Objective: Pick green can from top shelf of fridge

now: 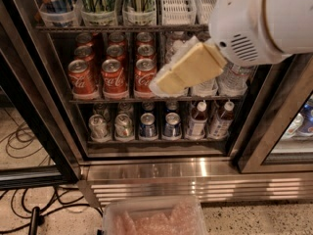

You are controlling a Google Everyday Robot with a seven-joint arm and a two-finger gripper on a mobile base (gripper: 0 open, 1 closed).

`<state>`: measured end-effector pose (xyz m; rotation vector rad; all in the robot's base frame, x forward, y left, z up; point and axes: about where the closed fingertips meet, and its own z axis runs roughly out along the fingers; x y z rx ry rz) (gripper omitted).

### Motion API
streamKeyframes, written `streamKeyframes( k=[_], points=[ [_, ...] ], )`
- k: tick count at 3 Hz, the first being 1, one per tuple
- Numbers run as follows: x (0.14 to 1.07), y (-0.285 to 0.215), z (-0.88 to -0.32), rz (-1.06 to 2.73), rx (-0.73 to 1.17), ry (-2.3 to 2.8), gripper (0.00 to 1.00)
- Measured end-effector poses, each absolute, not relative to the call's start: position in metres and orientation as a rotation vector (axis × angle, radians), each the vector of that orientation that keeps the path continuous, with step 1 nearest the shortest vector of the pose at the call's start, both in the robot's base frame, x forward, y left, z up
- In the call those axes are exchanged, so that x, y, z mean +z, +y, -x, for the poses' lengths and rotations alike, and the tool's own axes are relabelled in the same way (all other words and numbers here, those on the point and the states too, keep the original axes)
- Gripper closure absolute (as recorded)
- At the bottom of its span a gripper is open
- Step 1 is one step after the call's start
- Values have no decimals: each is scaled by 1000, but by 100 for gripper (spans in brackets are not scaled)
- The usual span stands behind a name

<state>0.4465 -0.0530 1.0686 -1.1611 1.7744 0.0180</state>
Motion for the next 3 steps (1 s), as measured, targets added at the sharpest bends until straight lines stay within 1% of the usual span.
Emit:
streamKeyframes(
  k=[1, 2, 3],
  points=[
    [1068, -43, -444, 1140, 21, 1755, 0],
    [1068, -43, -444, 1139, 21, 1755, 0],
    [1066, -32, -446, 1097, 59, 1728, 0]
  ],
)
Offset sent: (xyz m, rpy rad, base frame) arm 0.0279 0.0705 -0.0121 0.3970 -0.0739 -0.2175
